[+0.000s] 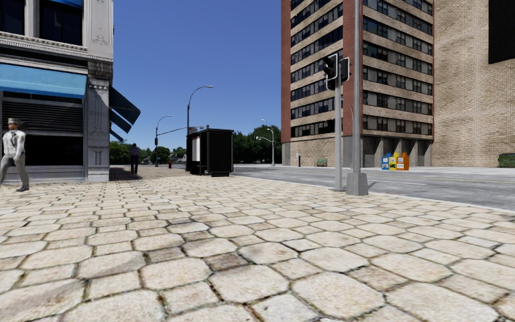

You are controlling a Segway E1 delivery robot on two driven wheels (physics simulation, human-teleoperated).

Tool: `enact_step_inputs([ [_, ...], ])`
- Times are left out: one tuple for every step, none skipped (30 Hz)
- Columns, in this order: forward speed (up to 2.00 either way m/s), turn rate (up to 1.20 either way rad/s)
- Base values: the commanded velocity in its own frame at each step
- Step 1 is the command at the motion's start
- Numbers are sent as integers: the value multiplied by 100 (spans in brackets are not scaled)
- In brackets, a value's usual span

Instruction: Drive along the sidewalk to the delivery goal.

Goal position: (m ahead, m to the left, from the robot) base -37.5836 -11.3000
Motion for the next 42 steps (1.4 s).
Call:
enact_step_inputs([
  [0,0],
  [0,0],
  [0,0],
  [0,0],
  [0,0],
  [0,0],
  [0,0],
  [0,0],
  [0,0],
  [0,0],
  [0,0],
  [0,0],
  [0,0],
  [0,0],
  [0,0],
  [0,0],
  [0,0],
  [0,0],
  [0,0],
  [0,0],
  [0,0],
  [0,0],
  [0,0],
  [0,0],
  [0,0],
  [0,0],
  [0,0],
  [0,0],
  [0,0],
  [0,0],
  [6,0],
  [6,0],
  [27,0],
  [52,0],
  [67,0],
  [73,0],
  [73,0],
  [82,0],
  [89,0],
  [91,0],
  [91,0],
  [91,0],
])
